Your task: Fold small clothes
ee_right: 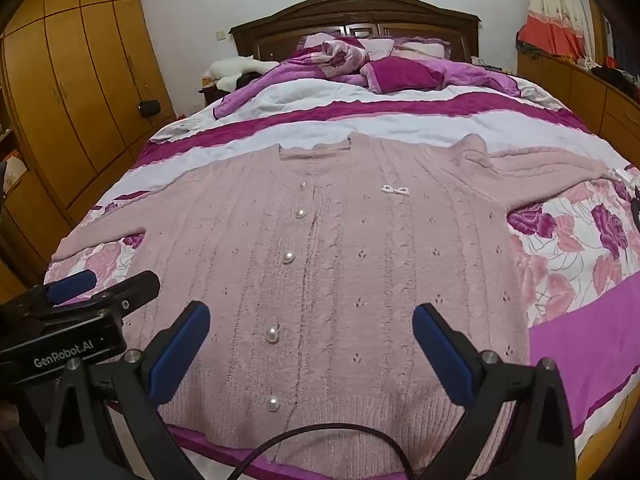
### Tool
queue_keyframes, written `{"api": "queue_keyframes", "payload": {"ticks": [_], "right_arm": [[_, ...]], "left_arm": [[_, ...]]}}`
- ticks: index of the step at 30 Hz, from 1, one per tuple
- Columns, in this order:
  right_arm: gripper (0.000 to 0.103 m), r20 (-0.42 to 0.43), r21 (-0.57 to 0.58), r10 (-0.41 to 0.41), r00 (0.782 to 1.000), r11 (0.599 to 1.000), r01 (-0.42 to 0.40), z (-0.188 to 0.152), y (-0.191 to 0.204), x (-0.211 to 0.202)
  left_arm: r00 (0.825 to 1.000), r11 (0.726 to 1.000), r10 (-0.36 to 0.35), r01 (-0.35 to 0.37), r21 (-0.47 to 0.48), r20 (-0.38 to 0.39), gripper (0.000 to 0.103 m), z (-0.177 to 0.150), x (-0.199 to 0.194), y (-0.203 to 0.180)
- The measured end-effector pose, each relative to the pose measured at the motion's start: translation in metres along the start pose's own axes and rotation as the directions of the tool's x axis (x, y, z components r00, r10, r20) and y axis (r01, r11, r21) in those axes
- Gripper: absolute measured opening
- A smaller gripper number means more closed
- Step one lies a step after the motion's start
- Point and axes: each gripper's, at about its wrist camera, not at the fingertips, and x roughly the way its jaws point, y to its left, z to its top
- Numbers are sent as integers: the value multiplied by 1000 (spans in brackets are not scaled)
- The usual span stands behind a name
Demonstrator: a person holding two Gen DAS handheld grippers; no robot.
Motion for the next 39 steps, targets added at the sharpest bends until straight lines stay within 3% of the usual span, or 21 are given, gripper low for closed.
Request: {"api": "queue_keyframes", "payload": {"ticks": [39], "right_arm": [[103, -18, 40, 23, 1000, 999, -22, -1, -4, 4]], "left_arm": [[1000, 1000, -4, 4, -1, -2, 81, 2, 0, -2]]}}
